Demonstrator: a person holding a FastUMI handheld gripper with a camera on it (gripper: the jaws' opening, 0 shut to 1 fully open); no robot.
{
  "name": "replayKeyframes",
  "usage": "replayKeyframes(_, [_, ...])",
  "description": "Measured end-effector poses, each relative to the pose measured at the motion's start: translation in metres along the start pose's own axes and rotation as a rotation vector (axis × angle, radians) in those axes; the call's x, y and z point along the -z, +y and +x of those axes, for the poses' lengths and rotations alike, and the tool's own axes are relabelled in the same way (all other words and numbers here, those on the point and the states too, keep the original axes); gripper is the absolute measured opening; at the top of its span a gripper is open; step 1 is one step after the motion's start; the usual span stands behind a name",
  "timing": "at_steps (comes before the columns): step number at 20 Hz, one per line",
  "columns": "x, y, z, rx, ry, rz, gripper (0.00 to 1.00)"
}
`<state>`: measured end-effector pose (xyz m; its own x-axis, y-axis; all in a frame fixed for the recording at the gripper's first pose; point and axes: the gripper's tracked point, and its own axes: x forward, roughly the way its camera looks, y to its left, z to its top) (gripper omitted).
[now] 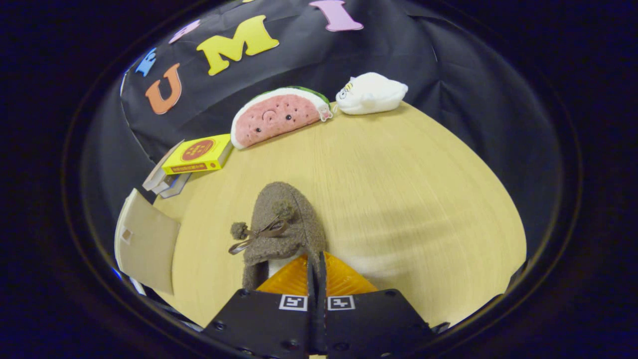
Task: Open the storage box then place both shoes into the box .Put the left shoe in first, then the right shoe, with the right side of both shoes facing outward in a uniform manner.
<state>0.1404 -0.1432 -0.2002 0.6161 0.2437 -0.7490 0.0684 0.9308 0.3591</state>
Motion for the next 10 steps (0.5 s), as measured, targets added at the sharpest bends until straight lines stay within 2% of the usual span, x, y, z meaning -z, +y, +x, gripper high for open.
replayKeyframes(6, [-0.019,0.052,-0.036,-0.013,-0.091,0.000,0.00])
replayKeyframes(10, [-0.035,0.125,-0.072,-0.092,-0.161,0.028,0.00])
